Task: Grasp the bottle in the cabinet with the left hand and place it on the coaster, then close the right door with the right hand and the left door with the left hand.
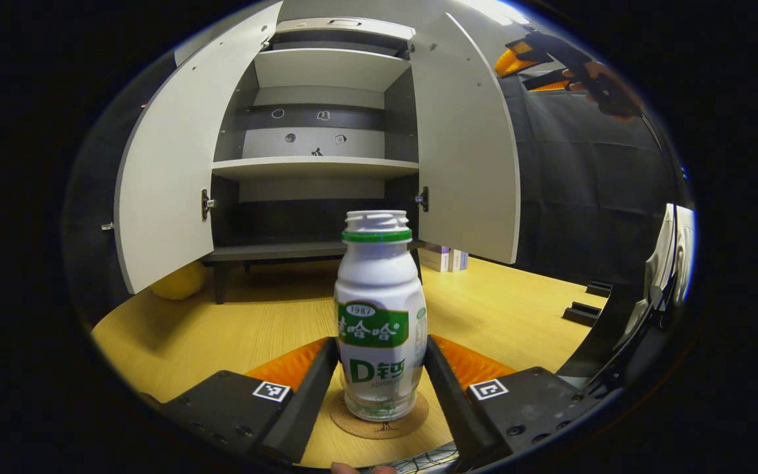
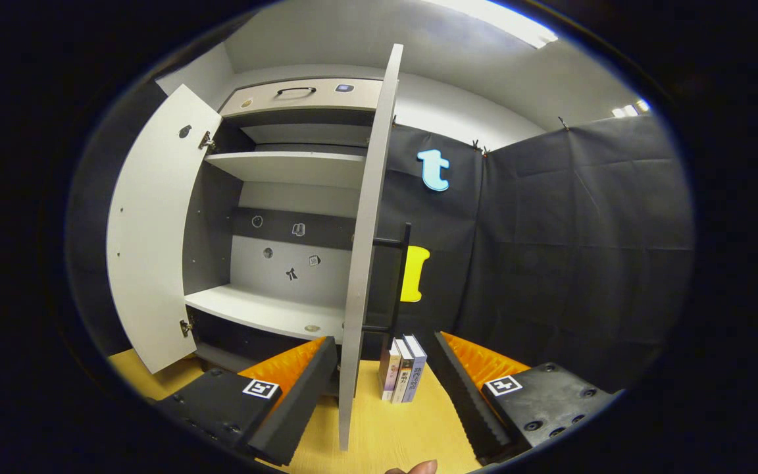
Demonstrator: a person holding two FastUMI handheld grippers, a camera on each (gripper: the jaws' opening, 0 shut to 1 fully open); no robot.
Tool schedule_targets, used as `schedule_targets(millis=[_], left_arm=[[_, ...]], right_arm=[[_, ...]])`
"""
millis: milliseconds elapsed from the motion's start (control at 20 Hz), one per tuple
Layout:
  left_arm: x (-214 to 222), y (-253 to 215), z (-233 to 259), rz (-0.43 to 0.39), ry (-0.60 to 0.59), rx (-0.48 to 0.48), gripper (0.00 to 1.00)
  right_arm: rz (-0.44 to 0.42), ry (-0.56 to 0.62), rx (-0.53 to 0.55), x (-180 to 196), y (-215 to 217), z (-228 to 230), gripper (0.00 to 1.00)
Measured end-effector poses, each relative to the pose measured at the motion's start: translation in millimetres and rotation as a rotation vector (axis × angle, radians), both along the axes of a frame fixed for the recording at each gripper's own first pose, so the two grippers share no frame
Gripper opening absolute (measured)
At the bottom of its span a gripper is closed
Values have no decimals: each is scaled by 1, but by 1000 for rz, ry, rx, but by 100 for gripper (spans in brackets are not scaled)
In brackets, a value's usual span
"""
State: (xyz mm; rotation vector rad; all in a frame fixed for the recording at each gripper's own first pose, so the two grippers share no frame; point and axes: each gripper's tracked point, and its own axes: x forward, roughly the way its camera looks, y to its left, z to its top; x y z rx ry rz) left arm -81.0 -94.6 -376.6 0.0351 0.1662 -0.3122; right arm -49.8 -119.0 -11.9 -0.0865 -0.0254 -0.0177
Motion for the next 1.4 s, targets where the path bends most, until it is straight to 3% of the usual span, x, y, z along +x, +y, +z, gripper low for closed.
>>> schedule_targets(millis=[250, 550, 850, 1100, 1400], left_arm=[[-6, -1, -7, -23, 43, 29, 95], [-46, 19, 8, -41, 95, 61, 96], [-47, 53, 119, 33, 9, 9, 95], [-31, 73, 214, 102, -51, -39, 96], [-24, 102, 290, 230, -91, -36, 96]], right_arm=[[-19, 7, 2, -2, -3, -4, 97], [-14, 44, 24, 2, -9, -16, 97], [-72, 18, 86, 22, -47, 0, 97], [-67, 14, 124, 42, -60, 14, 97], [-95, 29, 169, 60, -68, 17, 98]])
